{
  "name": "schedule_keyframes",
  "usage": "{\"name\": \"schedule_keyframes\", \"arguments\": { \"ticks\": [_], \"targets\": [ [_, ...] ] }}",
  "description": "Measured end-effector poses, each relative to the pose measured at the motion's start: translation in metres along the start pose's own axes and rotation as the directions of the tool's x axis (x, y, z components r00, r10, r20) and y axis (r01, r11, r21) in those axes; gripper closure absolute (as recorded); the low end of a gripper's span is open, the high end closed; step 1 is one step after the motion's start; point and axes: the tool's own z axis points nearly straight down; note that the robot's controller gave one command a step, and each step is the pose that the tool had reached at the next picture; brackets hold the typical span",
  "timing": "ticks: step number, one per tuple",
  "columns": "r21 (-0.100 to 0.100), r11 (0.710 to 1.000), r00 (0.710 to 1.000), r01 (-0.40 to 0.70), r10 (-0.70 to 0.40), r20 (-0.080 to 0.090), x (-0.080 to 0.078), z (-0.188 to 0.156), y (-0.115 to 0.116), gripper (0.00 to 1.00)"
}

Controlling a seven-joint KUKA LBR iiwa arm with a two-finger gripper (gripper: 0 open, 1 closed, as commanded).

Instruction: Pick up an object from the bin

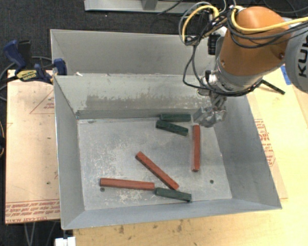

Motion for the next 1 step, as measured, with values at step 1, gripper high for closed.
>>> {"name": "schedule_keyframes", "arguments": {
  "ticks": [1],
  "targets": [
    [-0.012,0.972,0.972,-0.234,0.234,-0.003,0.0029,0.056,0.0496,1.0]
  ]
}}
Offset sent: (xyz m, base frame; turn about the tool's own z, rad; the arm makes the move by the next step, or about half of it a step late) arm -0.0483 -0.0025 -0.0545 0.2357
